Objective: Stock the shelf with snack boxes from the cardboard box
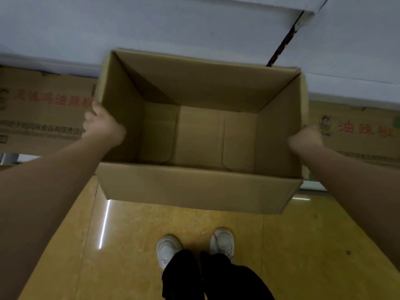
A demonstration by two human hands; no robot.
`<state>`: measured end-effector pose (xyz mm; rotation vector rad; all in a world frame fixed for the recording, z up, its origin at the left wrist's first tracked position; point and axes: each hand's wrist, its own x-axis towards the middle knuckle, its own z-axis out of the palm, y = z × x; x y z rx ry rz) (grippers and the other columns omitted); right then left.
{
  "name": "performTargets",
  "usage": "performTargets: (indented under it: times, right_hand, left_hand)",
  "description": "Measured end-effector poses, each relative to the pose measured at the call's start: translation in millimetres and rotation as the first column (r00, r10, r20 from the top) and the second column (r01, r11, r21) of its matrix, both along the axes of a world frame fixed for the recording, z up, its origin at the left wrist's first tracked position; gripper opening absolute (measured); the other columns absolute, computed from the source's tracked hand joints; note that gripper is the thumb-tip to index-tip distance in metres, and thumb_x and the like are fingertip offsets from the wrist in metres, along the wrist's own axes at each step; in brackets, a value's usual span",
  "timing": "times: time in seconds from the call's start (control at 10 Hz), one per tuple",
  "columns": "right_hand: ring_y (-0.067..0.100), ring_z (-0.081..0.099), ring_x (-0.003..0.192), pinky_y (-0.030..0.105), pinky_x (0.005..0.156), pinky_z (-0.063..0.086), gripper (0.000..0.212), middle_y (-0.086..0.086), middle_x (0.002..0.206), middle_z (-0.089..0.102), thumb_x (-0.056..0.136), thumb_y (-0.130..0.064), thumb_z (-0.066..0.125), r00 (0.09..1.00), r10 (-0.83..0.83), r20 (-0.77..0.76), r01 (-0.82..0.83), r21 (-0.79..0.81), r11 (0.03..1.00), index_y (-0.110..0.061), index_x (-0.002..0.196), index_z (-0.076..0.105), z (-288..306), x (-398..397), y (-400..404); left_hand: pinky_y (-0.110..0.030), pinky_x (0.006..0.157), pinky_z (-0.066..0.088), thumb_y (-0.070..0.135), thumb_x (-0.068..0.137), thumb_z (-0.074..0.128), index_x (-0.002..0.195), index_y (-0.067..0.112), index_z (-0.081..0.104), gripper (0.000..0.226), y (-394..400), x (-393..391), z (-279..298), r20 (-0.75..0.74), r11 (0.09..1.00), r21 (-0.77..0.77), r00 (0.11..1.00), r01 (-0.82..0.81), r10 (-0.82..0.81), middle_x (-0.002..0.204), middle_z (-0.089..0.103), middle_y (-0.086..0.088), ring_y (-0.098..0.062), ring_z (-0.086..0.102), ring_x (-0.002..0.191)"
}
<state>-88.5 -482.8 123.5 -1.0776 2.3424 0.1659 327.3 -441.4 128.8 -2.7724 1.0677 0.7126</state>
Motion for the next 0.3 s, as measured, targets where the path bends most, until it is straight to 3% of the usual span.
performTargets:
  times: [0.1,0.2,0.3]
  right_hand:
    - [0.039,0.045,0.126,0.045,0.104,0.042,0.057,0.026,0.14,0.037,0.094,-0.012,0.052,0.998,0.043,0.038,-0.043,0.012,0.999,0.007,0.141,0.028,31,16,0]
    - [0.033,0.054,0.102,0.038,0.082,0.047,0.023,0.021,0.108,0.055,0.096,-0.01,0.045,0.986,0.092,0.138,-0.094,0.009,0.996,0.007,0.109,0.054,77,28,3]
    - [0.031,0.057,0.097,0.036,0.078,0.045,0.018,0.021,0.111,0.06,0.097,-0.012,0.047,0.965,0.11,0.238,-0.103,-0.04,0.994,0.001,0.1,0.059,130,29,17]
  left_hand:
    - [-0.054,0.107,0.034,0.021,0.096,0.053,0.152,0.009,0.006,0.075,-1,-14,34,-0.066,0.981,0.024,0.98,0.191,-0.189,0.151,0.023,-0.023,-0.044,0.031,0.134]
    - [-0.046,0.096,0.042,0.021,0.097,0.05,0.144,0.007,0.032,0.052,-2,-16,81,-0.126,0.934,-0.021,0.926,0.356,-0.355,0.139,0.044,-0.022,-0.04,0.046,0.124]
    - [-0.039,0.088,0.047,0.022,0.097,0.047,0.124,0.014,0.06,0.031,3,-20,132,-0.128,0.875,-0.106,0.866,0.473,-0.484,0.122,0.062,-0.015,-0.033,0.057,0.11]
